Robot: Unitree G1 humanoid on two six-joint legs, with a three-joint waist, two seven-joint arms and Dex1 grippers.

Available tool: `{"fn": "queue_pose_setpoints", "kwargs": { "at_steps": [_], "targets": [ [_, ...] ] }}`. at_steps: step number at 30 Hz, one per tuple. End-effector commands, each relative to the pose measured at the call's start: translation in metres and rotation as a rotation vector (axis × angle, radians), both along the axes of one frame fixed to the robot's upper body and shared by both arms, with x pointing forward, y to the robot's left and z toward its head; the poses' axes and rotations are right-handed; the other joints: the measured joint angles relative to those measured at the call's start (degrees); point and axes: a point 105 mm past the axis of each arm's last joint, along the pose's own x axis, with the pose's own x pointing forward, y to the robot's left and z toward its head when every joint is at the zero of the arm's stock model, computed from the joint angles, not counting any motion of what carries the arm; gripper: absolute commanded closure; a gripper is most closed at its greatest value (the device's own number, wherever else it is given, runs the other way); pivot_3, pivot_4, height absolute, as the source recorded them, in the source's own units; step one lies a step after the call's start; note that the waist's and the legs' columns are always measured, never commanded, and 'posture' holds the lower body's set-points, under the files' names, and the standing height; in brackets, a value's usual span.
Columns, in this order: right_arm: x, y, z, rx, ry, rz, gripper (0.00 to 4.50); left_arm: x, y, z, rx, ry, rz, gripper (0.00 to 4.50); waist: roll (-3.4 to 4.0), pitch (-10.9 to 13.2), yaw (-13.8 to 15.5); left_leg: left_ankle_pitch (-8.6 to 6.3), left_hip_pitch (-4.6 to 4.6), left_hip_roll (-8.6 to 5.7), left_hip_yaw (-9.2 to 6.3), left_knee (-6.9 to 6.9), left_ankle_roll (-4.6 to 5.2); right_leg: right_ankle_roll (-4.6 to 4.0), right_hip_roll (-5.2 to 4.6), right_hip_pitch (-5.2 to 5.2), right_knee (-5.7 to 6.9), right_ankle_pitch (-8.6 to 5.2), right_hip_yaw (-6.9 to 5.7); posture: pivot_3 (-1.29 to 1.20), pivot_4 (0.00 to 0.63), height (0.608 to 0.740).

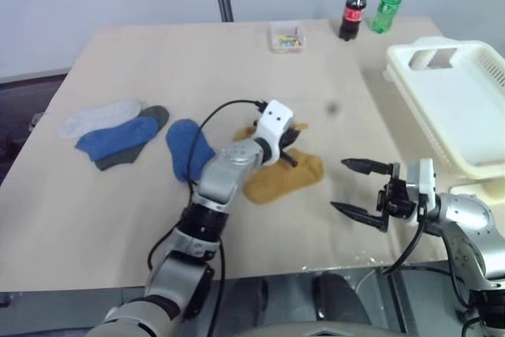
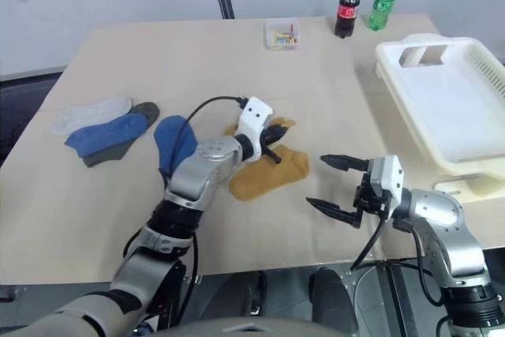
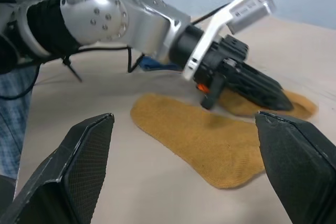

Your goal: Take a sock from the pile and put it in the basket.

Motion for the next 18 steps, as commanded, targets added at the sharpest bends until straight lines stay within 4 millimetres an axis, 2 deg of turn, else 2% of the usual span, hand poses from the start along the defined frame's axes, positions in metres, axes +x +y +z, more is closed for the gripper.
{"fn": "queue_pose_setpoints", "kwargs": {
  "at_steps": [1,2,5,8,9,12,15,18],
  "targets": [
    [-0.003,-0.001,0.007,0.014,-0.040,-0.013,0.00,0.002,-0.001,0.017,-0.036,-0.105,0.023,3.82,0.00,0.0,0.0,0.00,0.00,0.00,0.00,0.00,0.00,0.00,0.00,0.00,0.00,0.00,0.00,0.00,0.150,0.740],
    [-0.003,-0.001,0.007,0.015,-0.038,-0.016,0.00,0.001,-0.001,0.016,-0.034,-0.106,0.017,3.66,0.00,0.0,-0.1,0.00,0.00,0.00,0.00,0.00,0.00,0.00,0.00,0.00,0.00,0.00,0.00,0.00,0.150,0.740],
    [-0.002,-0.002,0.007,0.017,-0.035,-0.023,0.00,0.000,0.000,0.019,-0.039,-0.130,0.020,2.36,0.01,0.0,0.0,0.00,0.02,0.00,0.02,0.00,0.00,0.00,0.00,0.00,0.01,0.00,0.02,0.00,0.150,0.740],
    [0.002,-0.003,0.006,0.003,-0.031,-0.032,0.00,-0.010,0.002,0.033,-0.107,-0.146,-0.031,1.04,0.01,0.0,-0.1,0.00,0.02,0.00,0.01,0.00,0.00,0.00,0.00,0.01,0.01,0.00,0.01,0.00,0.150,0.740],
    [0.003,-0.003,0.007,0.001,-0.034,-0.034,0.00,-0.014,0.004,0.037,-0.117,-0.152,-0.055,0.80,0.01,0.0,-0.1,0.00,0.01,0.00,0.02,0.00,0.00,0.00,0.00,-0.02,0.00,0.00,0.02,0.00,0.150,0.740],
    [0.007,-0.004,0.008,-0.003,-0.039,-0.045,0.00,-0.022,0.018,0.045,-0.130,-0.149,-0.066,0.80,0.02,0.0,-0.2,0.00,0.01,0.01,0.01,0.00,-0.01,0.00,0.00,-0.02,0.01,0.00,0.01,0.00,0.150,0.740],
    [0.024,-0.009,0.004,-0.066,-0.031,-0.150,0.00,-0.024,0.040,0.047,-0.129,-0.153,-0.033,0.80,0.03,0.0,-0.2,0.00,0.03,0.03,0.02,0.00,-0.01,0.00,0.01,0.00,0.01,0.00,0.03,0.00,0.150,0.740],
    [0.050,-0.012,-0.007,-0.177,0.005,-0.277,0.00,-0.019,0.081,0.029,-0.107,-0.098,0.070,0.80,0.06,0.0,-0.3,0.01,0.13,0.04,0.08,-0.02,-0.02,0.00,0.02,0.01,0.07,0.00,0.09,0.00,0.150,0.740]
  ]
}}
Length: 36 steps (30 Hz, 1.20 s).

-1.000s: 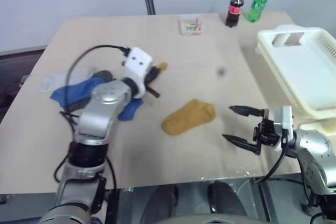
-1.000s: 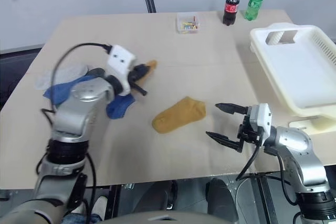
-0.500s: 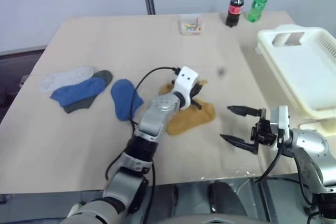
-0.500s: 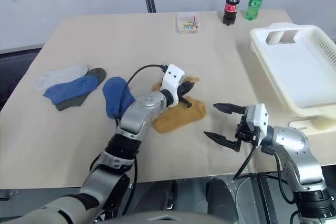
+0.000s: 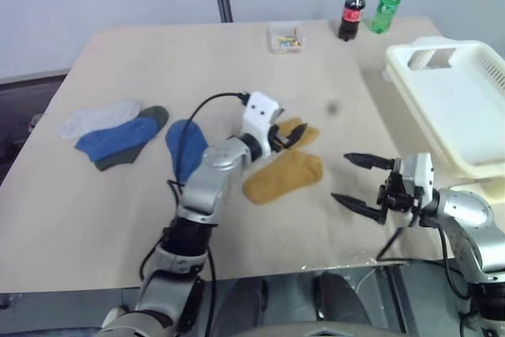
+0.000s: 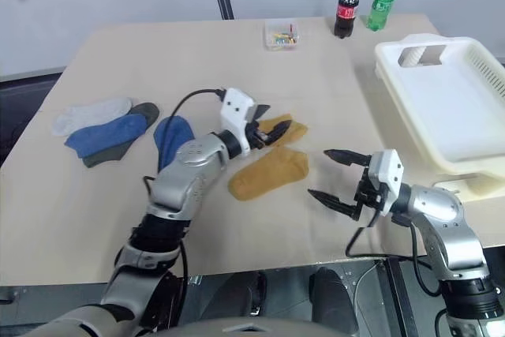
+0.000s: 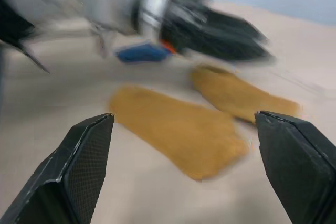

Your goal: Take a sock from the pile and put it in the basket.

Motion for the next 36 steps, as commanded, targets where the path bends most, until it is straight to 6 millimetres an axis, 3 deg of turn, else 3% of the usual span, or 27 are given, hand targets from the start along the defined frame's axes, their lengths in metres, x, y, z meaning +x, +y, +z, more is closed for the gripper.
{"fn": "queue_pose_setpoints", "kwargs": {
  "at_steps": [1,5,11,17,22,26,27,29,32,34,36],
  "targets": [
    [0.026,-0.005,-0.007,-0.126,0.023,-0.142,0.00,0.002,0.039,-0.007,-0.015,0.033,0.086,0.80,0.00,0.0,0.0,0.00,0.00,0.00,0.00,0.00,-0.01,0.00,0.01,-0.01,0.01,0.00,0.01,0.00,0.150,0.740],
    [0.059,0.001,-0.003,-0.091,0.082,-0.247,0.00,0.007,0.065,-0.025,-0.077,0.145,0.154,0.80,-0.01,0.0,0.4,0.03,-0.07,-0.03,-0.06,0.01,-0.04,0.00,-0.02,-0.04,0.00,0.00,-0.06,0.00,0.150,0.740],
    [0.090,0.018,0.003,-0.012,0.235,-0.322,0.00,0.015,0.064,-0.042,-0.178,0.282,0.146,0.80,-0.01,0.0,0.3,0.02,-0.19,-0.06,-0.16,0.03,-0.04,0.00,-0.05,-0.09,-0.07,0.00,-0.14,0.00,0.150,0.740],
    [0.103,0.040,-0.007,0.098,0.480,-0.359,0.00,0.021,0.056,-0.049,-0.251,0.363,0.133,0.80,0.00,0.0,-0.1,0.03,-0.25,-0.07,-0.15,0.03,-0.04,0.00,-0.05,-0.18,-0.03,0.00,-0.13,0.00,0.150,0.740],
    [0.106,0.053,-0.012,0.109,0.532,-0.366,0.00,0.020,0.053,-0.054,-0.236,0.389,0.125,0.80,0.00,-0.1,-0.1,0.03,-0.23,-0.08,-0.13,0.04,-0.04,0.00,-0.06,-0.17,-0.01,0.00,-0.12,0.00,0.150,0.740],
    [0.106,0.056,-0.010,0.117,0.530,-0.366,1.34,0.018,0.060,-0.059,-0.216,0.407,0.144,0.72,0.02,-0.1,-0.3,0.03,-0.18,-0.08,-0.11,0.04,-0.04,0.00,-0.05,-0.17,0.05,0.00,-0.09,0.00,0.150,0.740],
    [0.106,0.055,-0.011,0.109,0.522,-0.367,2.04,0.016,0.063,-0.060,-0.210,0.413,0.147,0.72,0.02,-0.1,-0.4,0.03,-0.18,-0.07,-0.11,0.03,-0.04,0.00,-0.04,-0.17,0.07,0.00,-0.09,0.00,0.150,0.740],
    [0.105,0.054,-0.012,0.101,0.512,-0.371,2.86,0.015,0.065,-0.062,-0.206,0.424,0.149,0.72,0.03,-0.1,-0.8,0.03,-0.18,-0.07,-0.10,0.03,-0.04,0.00,-0.04,-0.17,0.07,0.00,-0.08,0.00,0.150,0.740],
    [0.105,0.055,-0.014,0.095,0.510,-0.369,4.47,0.011,0.064,-0.066,-0.205,0.447,0.144,0.72,0.04,-0.1,-1.4,0.03,-0.17,-0.08,-0.10,0.03,-0.04,0.00,-0.05,-0.17,0.07,0.00,-0.07,0.00,0.150,0.740],
    [0.104,0.056,-0.015,0.077,0.496,-0.363,4.47,0.010,0.064,-0.068,-0.208,0.451,0.153,0.72,0.07,-0.1,-1.4,0.03,-0.16,-0.08,-0.10,0.03,-0.04,0.00,-0.05,-0.17,0.09,0.00,-0.07,0.00,0.150,0.740],
    [0.104,0.057,-0.017,0.074,0.490,-0.363,4.50,0.010,0.063,-0.069,-0.205,0.449,0.155,1.35,0.11,-0.1,-1.4,0.03,-0.14,-0.07,-0.09,0.02,-0.04,0.00,-0.05,-0.17,0.09,0.00,-0.06,0.00,0.150,0.740]
  ]
}}
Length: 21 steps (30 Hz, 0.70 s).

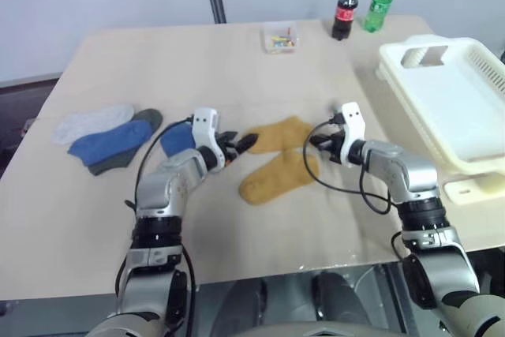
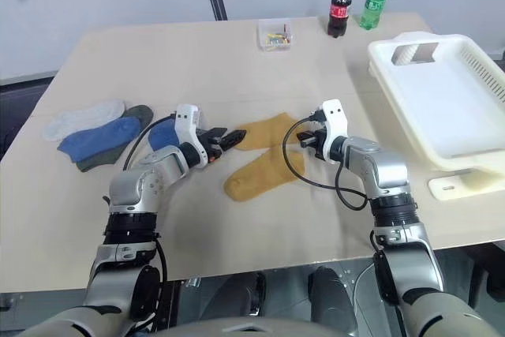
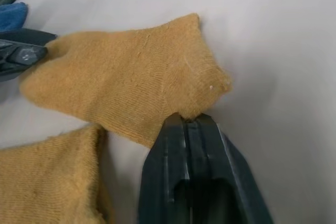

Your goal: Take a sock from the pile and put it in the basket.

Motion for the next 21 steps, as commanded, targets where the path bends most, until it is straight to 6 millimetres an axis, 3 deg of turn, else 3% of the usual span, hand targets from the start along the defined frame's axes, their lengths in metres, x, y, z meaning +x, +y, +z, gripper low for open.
{"fn": "queue_pose_setpoints", "kwargs": {
  "at_steps": [1,7,13,16,21],
  "targets": [
    [-0.001,0.005,0.006,0.003,-0.044,0.022,4.50,-0.006,-0.004,-0.019,0.010,0.071,-0.011,1.52,0.00,0.0,0.0,0.00,0.00,0.00,0.00,0.00,0.00,0.00,0.00,0.00,0.00,0.00,0.00,0.00,0.150,0.740],
    [-0.002,0.008,0.007,-0.008,-0.067,0.033,4.50,-0.007,-0.004,-0.020,0.021,0.069,-0.012,4.34,0.00,0.0,0.1,0.00,-0.01,-0.01,0.00,0.00,0.00,0.00,-0.02,0.00,-0.01,0.00,0.00,0.00,0.150,0.740],
    [-0.005,0.012,0.023,-0.008,-0.134,0.055,4.50,-0.015,-0.003,-0.002,-0.033,0.017,-0.015,4.43,0.00,0.0,0.0,0.00,-0.02,0.00,0.00,-0.01,0.00,0.00,-0.02,-0.01,-0.02,0.00,0.01,0.00,0.150,0.740],
    [-0.018,0.016,0.038,-0.004,-0.172,0.097,4.50,-0.037,-0.004,0.011,-0.063,0.014,-0.052,4.43,0.00,0.0,0.0,0.00,-0.23,0.02,0.00,-0.03,0.00,0.00,-0.02,-0.25,0.00,0.00,0.03,0.00,0.150,0.740],
    [-0.060,0.016,0.058,0.020,-0.186,0.190,4.50,-0.088,0.000,0.028,-0.082,0.023,-0.099,4.43,-0.01,0.0,-0.2,0.00,-0.82,0.02,0.02,-0.02,-0.01,-0.01,-0.08,-1.05,0.57,0.00,-0.01,0.00,0.150,0.740]
  ]
}}
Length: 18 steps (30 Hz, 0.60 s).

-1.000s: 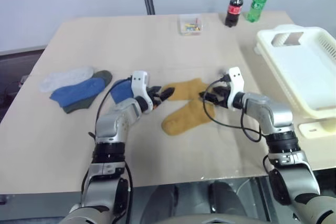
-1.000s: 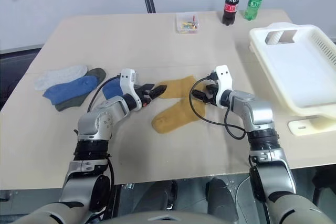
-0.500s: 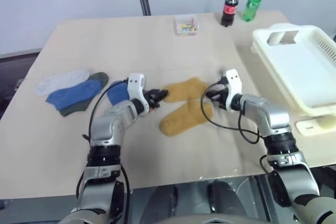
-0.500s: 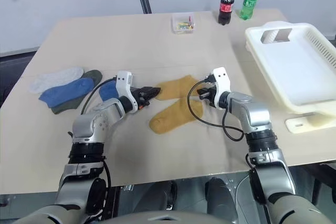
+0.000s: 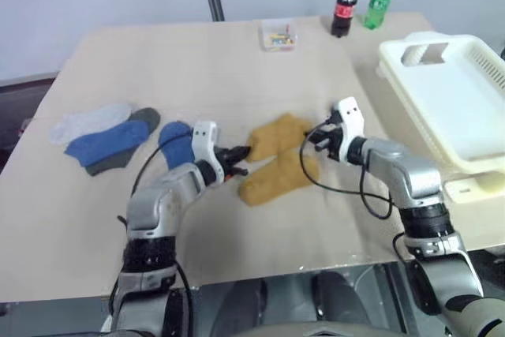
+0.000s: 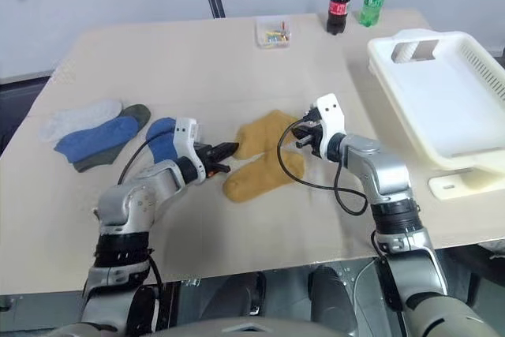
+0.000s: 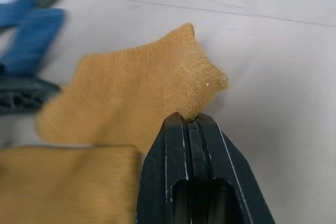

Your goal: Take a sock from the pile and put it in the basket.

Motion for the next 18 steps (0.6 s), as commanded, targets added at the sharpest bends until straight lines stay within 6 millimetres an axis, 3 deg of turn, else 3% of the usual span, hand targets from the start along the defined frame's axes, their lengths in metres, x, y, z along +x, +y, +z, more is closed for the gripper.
{"fn": "queue_pose_setpoints", "kwargs": {
  "at_steps": [1,6,10,18],
  "targets": [
    [-0.026,0.001,0.022,0.022,-0.043,0.060,4.50,-0.025,0.006,0.027,0.013,-0.069,-0.014,4.43,0.00,0.0,0.1,0.00,0.00,0.00,0.00,0.00,0.00,0.00,0.00,-0.01,-0.02,0.00,-0.01,0.00,0.150,0.740],
    [-0.049,-0.005,0.026,0.000,-0.016,0.076,4.50,-0.048,0.015,0.030,0.009,-0.046,0.026,4.43,0.00,0.0,0.4,-0.01,0.31,-0.05,0.00,0.08,0.01,-0.01,0.01,0.23,-0.09,0.00,-0.01,0.00,0.150,0.740],
    [-0.053,-0.005,0.034,0.030,-0.018,0.063,4.50,-0.051,0.019,0.030,-0.012,-0.035,0.064,4.43,-0.01,0.0,0.4,0.00,0.31,-0.06,0.00,0.08,0.00,-0.01,0.02,0.22,-0.05,0.00,-0.01,0.00,0.150,0.740],
    [-0.081,-0.008,0.014,-0.044,0.113,0.124,4.50,-0.075,0.009,0.011,-0.011,0.063,0.016,4.43,-0.01,0.0,0.5,0.00,0.30,-0.06,0.03,0.06,0.00,-0.01,0.01,0.23,-0.19,0.00,0.02,0.00,0.150,0.740]
  ]
}}
